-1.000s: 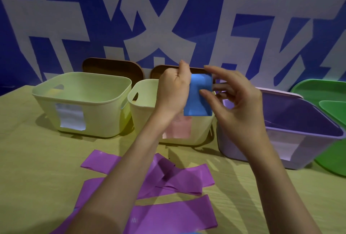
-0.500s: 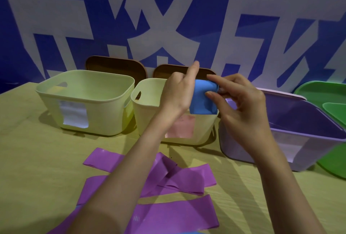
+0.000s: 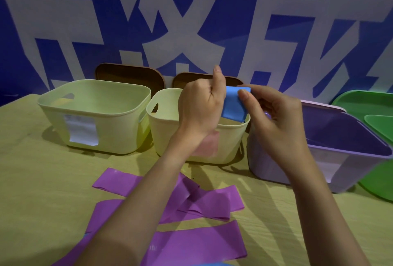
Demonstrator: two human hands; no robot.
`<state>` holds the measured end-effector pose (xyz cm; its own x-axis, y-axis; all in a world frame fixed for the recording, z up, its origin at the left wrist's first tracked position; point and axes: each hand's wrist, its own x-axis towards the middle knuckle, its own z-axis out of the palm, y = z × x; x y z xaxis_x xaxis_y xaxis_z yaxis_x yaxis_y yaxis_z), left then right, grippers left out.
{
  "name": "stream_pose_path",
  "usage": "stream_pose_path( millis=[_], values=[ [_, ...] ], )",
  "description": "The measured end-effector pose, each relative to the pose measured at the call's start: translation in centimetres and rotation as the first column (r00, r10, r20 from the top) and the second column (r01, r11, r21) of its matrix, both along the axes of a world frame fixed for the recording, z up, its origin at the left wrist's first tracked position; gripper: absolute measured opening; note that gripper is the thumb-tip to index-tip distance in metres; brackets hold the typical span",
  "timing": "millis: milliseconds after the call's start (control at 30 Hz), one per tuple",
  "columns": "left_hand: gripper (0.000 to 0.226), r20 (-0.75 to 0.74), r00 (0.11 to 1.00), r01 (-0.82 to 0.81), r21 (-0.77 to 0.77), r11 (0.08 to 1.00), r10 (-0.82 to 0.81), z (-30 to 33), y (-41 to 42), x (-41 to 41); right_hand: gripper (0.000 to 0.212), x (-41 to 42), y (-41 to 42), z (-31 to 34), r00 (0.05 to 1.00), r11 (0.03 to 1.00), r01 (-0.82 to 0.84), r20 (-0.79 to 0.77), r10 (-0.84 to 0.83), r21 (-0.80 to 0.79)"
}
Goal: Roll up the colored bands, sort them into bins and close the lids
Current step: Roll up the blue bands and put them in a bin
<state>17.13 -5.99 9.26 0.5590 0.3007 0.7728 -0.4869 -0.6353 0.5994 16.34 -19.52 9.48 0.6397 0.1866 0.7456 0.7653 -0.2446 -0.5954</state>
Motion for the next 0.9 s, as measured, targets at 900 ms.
stream_pose_path(
  millis=[900],
  values=[
    [0.049,-0.585,0.809,0.121,0.065,0.991,-0.061,2.2,1.4,-3.9,0.03,-1.5,-1.7,0.2,0.998,0.979,-0.053,-0.053,0.044,-0.197]
  ],
)
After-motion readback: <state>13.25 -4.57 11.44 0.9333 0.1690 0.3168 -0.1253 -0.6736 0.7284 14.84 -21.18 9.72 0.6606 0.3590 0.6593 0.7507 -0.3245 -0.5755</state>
